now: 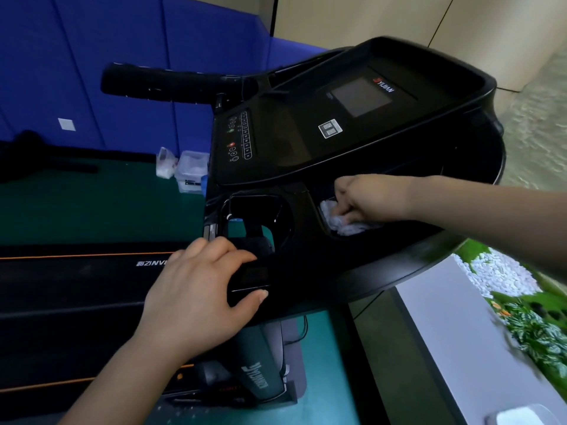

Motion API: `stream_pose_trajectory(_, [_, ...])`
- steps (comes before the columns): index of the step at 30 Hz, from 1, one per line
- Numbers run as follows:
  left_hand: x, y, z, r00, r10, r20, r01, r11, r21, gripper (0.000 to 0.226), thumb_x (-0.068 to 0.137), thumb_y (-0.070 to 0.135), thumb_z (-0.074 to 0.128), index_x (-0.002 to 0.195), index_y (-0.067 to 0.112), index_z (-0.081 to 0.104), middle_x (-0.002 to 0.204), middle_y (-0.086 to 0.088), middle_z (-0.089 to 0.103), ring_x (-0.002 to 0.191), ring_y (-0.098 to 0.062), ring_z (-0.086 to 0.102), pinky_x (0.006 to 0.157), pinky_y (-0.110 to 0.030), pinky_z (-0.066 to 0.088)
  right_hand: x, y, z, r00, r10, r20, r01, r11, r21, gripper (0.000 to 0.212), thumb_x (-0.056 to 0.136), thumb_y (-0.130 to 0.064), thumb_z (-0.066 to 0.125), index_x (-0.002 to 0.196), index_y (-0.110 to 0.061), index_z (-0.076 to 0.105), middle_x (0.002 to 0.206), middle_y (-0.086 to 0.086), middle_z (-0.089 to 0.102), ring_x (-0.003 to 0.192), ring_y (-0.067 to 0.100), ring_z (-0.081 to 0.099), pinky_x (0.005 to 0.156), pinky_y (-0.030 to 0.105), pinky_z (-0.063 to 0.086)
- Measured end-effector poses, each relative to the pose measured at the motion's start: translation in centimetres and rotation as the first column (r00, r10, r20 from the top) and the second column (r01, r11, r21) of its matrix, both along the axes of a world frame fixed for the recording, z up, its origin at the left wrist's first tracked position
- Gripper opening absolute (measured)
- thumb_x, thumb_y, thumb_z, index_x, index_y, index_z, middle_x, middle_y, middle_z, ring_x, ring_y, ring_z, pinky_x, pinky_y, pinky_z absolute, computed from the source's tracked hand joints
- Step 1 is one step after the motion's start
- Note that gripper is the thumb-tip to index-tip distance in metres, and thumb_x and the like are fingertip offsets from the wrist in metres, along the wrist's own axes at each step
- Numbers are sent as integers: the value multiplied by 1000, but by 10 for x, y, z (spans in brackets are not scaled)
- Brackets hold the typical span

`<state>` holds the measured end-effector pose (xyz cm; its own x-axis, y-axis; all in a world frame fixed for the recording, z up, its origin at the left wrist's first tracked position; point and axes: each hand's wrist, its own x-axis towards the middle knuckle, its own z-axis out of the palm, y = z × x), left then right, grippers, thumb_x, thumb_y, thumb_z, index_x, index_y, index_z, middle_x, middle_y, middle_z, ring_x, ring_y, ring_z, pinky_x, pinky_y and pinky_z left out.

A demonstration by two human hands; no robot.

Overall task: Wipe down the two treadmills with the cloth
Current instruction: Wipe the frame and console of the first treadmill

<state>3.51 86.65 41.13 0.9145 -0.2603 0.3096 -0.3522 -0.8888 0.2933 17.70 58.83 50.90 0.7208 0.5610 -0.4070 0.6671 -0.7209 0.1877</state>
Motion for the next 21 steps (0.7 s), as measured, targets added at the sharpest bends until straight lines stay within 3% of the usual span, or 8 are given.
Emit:
stream_pose_trajectory(3, [1, 0, 0, 1000, 0, 6, 0, 1000, 0, 55, 74, 71, 43, 113, 37, 63, 96, 20, 51, 90, -10, 50, 80, -32, 45, 3, 4, -4, 995, -52, 89, 54, 998, -15, 18, 91, -32, 58, 99, -21, 70, 98, -1, 40, 88, 22, 54, 75, 25, 39])
stream_pose_trajectory(5, [1, 1, -1, 1000, -2, 3, 2, 1000, -4, 55, 75, 71, 43, 114, 37, 62, 97, 21, 51, 91, -10, 50, 80, -31, 44, 9, 2, 1, 987, -132, 89, 136, 990, -45, 12, 87, -32, 62, 87, -22, 69, 88, 1, 45, 81, 23, 58, 75, 27, 47])
stream_pose_trajectory(8, [0, 1, -1, 1000, -6, 6, 6, 1000, -9, 56, 75, 72, 43, 114, 37, 62, 97, 21, 50, 91, -9, 50, 81, -30, 44, 19, -15, 19, 973, -204, 108, 214, 973, -88, 17, 83, -24, 65, 67, -20, 63, 62, 0, 48, 63, 22, 56, 63, 23, 39])
stream_pose_trajectory(11, [0, 1, 0, 1000, -9, 9, 9, 1000, -10, 55, 75, 71, 42, 114, 38, 62, 96, 21, 49, 90, -9, 49, 81, -31, 44, 12, -16, 20, 967, -173, 185, 190, 979, -78, 14, 85, -33, 63, 90, -22, 70, 90, 1, 54, 85, 26, 60, 75, 29, 45])
stream_pose_trajectory(13, [-1, 1, 1, 1000, -11, 2, 11, 1000, -10, 55, 75, 71, 42, 114, 37, 62, 96, 20, 50, 90, -10, 49, 80, -31, 44, 4, -1, 4, 973, -121, 198, 135, 989, -58, 16, 87, -29, 61, 96, -17, 67, 103, 7, 55, 95, 29, 60, 81, 31, 48])
stream_pose_trajectory(16, [-2, 2, 3, 1000, -5, -15, 5, 1000, -11, 57, 75, 72, 40, 115, 37, 62, 97, 20, 51, 90, -11, 50, 81, -31, 44, 1, 17, -5, 979, -33, 199, 53, 994, -94, 22, 88, -32, 60, 107, -25, 71, 107, 5, 51, 96, 29, 59, 81, 33, 49])
stream_pose_trajectory(21, [-1, 3, 7, 996, -17, -83, 15, 999, -29, 65, 71, 75, 34, 120, 39, 59, 99, 22, 46, 96, -9, 46, 85, -30, 39, 5, -12, 33, 963, -165, 212, 195, 972, -131, 20, 86, -34, 64, 105, -38, 70, 109, 2, 57, 100, 25, 60, 80, 27, 43])
